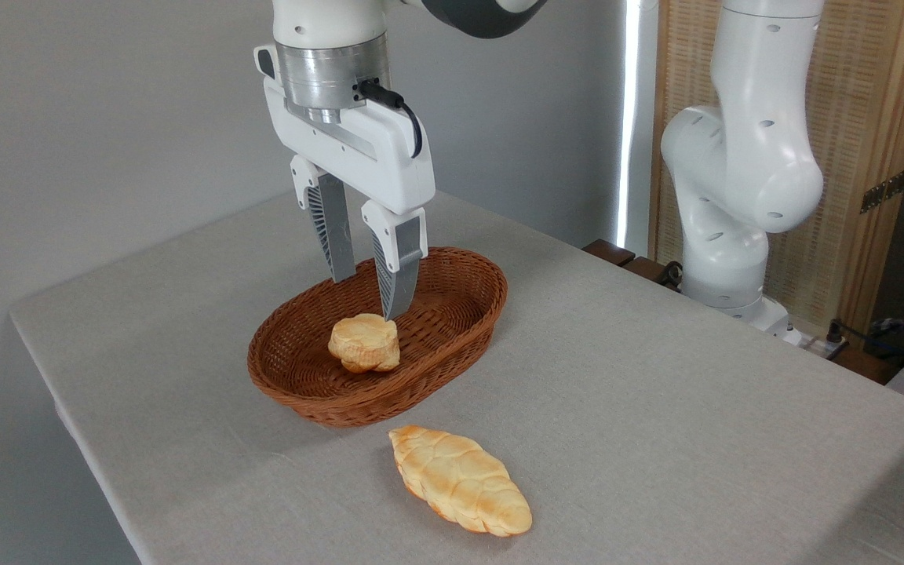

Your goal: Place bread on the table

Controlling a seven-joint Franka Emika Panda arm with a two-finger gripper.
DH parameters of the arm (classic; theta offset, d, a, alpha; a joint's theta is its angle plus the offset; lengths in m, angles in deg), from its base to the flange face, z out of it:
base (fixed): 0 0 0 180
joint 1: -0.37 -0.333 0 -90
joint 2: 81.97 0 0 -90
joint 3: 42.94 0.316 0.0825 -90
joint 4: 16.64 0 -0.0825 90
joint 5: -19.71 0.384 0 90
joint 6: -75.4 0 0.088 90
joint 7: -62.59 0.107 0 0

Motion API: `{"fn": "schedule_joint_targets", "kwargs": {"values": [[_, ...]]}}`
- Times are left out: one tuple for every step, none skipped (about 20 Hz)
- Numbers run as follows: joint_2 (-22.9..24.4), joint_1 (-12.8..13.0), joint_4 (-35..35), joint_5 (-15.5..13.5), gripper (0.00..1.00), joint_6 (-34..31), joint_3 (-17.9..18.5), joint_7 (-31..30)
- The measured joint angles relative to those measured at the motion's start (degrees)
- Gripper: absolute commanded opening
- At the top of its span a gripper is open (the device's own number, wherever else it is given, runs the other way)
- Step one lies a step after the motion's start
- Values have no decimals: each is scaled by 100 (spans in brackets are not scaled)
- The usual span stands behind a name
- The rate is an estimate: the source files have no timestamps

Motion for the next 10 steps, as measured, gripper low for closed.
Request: {"fn": "schedule_joint_targets", "kwargs": {"values": [[0, -13, 0, 0, 100, 0, -2, 0], [0, -78, -1, 0, 100, 0, -45, 0], [0, -251, -1, 0, 100, 0, -187, 0], [1, -517, -2, -1, 100, 0, -424, 2], [1, -814, -2, -25, 100, 0, -688, 20], [1, -1106, -3, -83, 100, 0, -930, 77], [2, -1358, -3, -161, 100, 0, -1106, 157], [2, -1534, -3, -219, 100, 0, -1192, 250], [2, -1657, -3, -257, 100, 0, -1233, 338], [2, -1751, -3, -275, 100, 0, -1270, 394]]}}
